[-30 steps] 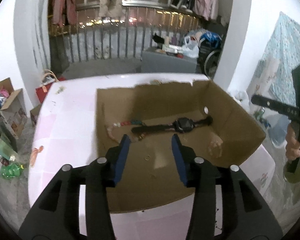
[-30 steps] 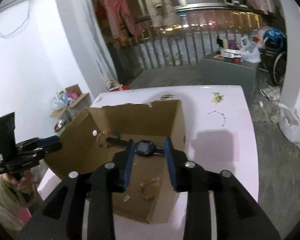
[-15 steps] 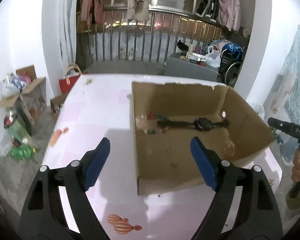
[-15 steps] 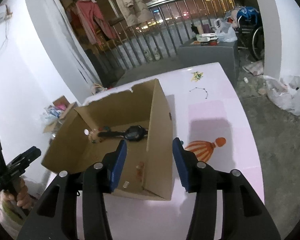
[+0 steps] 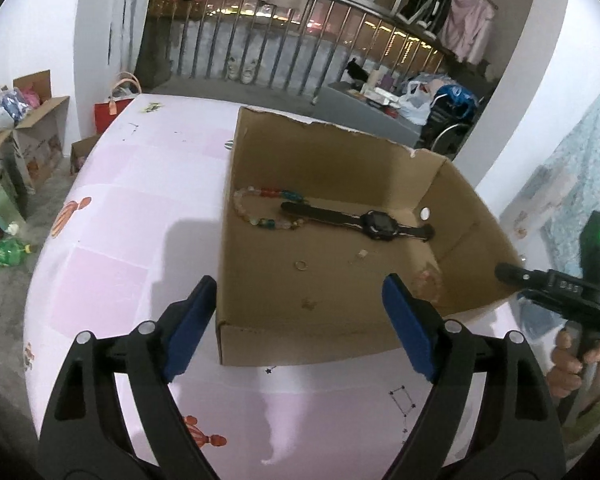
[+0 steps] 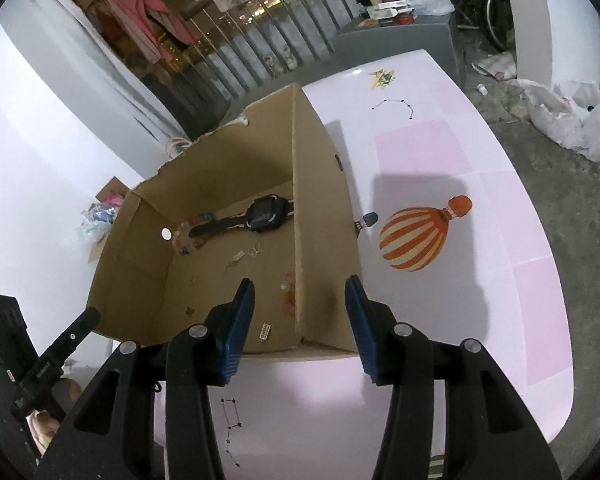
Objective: Organize jewelry
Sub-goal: 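Lower into the box and open the left gripper while the right gripper releases the bracelet, then withdraw both open grippers up from the box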
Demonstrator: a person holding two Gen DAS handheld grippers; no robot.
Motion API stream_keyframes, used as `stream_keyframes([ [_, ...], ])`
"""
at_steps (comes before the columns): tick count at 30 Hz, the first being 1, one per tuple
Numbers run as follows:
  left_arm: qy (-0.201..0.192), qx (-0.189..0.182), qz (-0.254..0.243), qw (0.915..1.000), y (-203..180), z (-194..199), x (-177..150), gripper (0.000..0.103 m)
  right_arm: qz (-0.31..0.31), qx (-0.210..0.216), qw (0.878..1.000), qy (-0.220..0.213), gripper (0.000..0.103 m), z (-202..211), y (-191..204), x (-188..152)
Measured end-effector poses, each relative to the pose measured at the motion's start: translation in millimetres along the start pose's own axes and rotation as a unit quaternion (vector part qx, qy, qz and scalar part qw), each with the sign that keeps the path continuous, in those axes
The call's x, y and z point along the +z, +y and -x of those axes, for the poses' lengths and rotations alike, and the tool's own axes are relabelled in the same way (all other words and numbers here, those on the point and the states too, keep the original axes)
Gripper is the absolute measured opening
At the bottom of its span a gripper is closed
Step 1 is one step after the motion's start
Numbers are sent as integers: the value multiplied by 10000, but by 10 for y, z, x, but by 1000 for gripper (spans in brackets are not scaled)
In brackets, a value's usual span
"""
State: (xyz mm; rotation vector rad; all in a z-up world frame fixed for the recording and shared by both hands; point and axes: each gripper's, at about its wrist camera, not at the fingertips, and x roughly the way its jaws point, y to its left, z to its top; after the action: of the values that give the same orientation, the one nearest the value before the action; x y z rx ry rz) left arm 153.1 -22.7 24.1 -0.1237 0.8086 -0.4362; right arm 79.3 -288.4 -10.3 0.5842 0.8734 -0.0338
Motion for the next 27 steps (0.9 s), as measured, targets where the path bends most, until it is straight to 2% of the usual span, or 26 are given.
stream_keyframes([
  [7,35,120,77,9999,-23,-13,-4,80,208,-297,9991,196,47,-9,134,18],
  [13,83,54,307,9995,9,-1,31,80,173,-347,9989,259,46,-2,129,22],
  [27,75,101,335,9994,57,26,32,80,-24,-345,9989,304,45,95,135,-56],
])
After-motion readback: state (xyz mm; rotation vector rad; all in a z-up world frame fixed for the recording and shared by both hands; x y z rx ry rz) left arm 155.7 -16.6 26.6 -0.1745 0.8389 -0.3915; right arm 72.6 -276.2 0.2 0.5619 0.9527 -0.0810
